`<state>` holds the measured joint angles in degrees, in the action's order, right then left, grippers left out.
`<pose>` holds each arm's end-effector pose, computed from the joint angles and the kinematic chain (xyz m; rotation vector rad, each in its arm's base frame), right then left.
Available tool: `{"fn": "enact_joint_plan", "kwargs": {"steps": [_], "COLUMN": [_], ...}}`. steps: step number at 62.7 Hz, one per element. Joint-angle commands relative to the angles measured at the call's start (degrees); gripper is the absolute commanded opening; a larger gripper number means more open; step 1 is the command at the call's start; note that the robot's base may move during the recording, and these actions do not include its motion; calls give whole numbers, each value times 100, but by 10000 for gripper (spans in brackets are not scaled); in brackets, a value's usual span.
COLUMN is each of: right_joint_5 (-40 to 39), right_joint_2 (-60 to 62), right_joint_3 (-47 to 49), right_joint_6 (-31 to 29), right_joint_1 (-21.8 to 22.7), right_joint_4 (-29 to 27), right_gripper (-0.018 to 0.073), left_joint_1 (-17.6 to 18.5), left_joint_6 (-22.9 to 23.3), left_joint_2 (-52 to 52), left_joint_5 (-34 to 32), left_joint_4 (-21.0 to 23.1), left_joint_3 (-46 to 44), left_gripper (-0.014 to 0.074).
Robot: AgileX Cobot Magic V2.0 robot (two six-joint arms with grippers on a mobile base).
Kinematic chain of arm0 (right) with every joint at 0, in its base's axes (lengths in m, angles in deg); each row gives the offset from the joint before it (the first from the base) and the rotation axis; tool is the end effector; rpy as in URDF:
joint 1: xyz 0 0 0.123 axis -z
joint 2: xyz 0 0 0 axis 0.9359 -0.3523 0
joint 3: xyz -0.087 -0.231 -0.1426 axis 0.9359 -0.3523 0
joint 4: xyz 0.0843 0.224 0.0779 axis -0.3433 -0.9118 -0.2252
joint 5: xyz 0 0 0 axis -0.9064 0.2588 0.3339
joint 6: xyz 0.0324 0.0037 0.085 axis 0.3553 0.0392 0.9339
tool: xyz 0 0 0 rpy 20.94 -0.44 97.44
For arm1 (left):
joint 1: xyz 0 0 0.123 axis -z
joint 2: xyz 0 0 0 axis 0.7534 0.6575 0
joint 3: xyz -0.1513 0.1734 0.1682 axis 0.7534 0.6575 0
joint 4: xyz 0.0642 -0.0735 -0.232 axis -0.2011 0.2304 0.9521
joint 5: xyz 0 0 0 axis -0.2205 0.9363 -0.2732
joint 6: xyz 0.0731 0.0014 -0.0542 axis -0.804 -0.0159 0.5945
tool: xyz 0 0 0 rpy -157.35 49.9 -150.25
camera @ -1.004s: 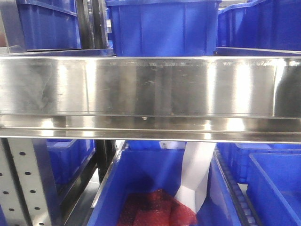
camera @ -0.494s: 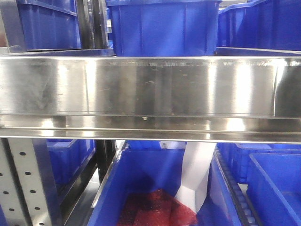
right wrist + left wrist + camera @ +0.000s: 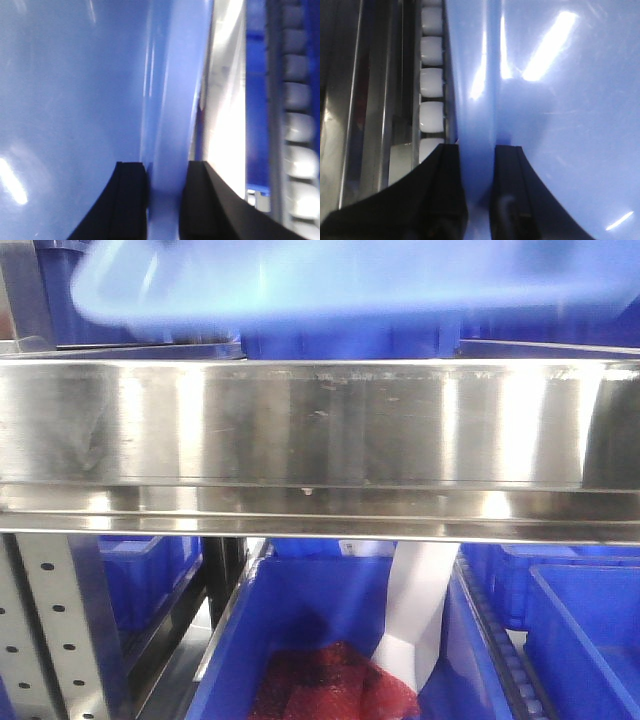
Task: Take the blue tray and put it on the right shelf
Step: 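Raise the tray with both grippers above the shelf's upper level, then lower the tray onto the upper shelf level and open both grippers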
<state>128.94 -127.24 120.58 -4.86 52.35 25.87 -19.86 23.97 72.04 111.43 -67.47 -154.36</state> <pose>0.3234 0.0906 0.3819 -0.0216 2.5124 0.1133 0.3357 -0.1792 0.3827 0.1674 2.5859 -0.2353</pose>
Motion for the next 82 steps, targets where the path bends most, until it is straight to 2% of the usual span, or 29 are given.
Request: {"fn": "enact_joint_plan", "kwargs": {"steps": [1,17,23,28,34,39,43,50,60,67,75,82], "right_joint_5": [-479,-440,-413,-407,-406,-371,-321,-270,-213,-156,-27,-131], "right_joint_2": [4,-371,-397,-397,-397,-397,-397,-397,-287,-21,447,1043], "right_joint_3": [199,199,199,199,199,199,199,199,206,206,142,-291], "right_joint_6": [-142,-142,-142,-142,-142,-118,-117,-117,-117,-216,-408,-729], "right_joint_1": [-22,-22,-22,-22,-22,-22,-18,-11,-11,-11,-17,-17], "right_joint_4": [-111,-111,-111,-111,-111,-111,-111,-100,6,6,6,6], "right_gripper": [57,57,60,91,260,501,657,631,631,611,485,286], "left_joint_1": [-26,-26,-26,-26,-26,-26,-26,-26,-26,42,256,628], "left_joint_6": [-160,-160,-160,-160,-160,-160,-160,-160,-186,-446,-1051,-1463], "left_joint_2": [-112,223,262,262,262,262,262,262,167,-128,-598,-1285], "left_joint_5": [-348,-364,-354,-376,-399,-399,-429,-488,-476,-379,-176,-377], "left_joint_4": [50,39,47,47,36,12,-14,-19,-149,-148,-122,-112], "left_joint_3": [-149,-149,-149,-149,-149,-149,-149,-149,-149,-149,-118,229], "left_gripper": [-48,-40,29,137,311,427,494,561,561,560,560,559]}}
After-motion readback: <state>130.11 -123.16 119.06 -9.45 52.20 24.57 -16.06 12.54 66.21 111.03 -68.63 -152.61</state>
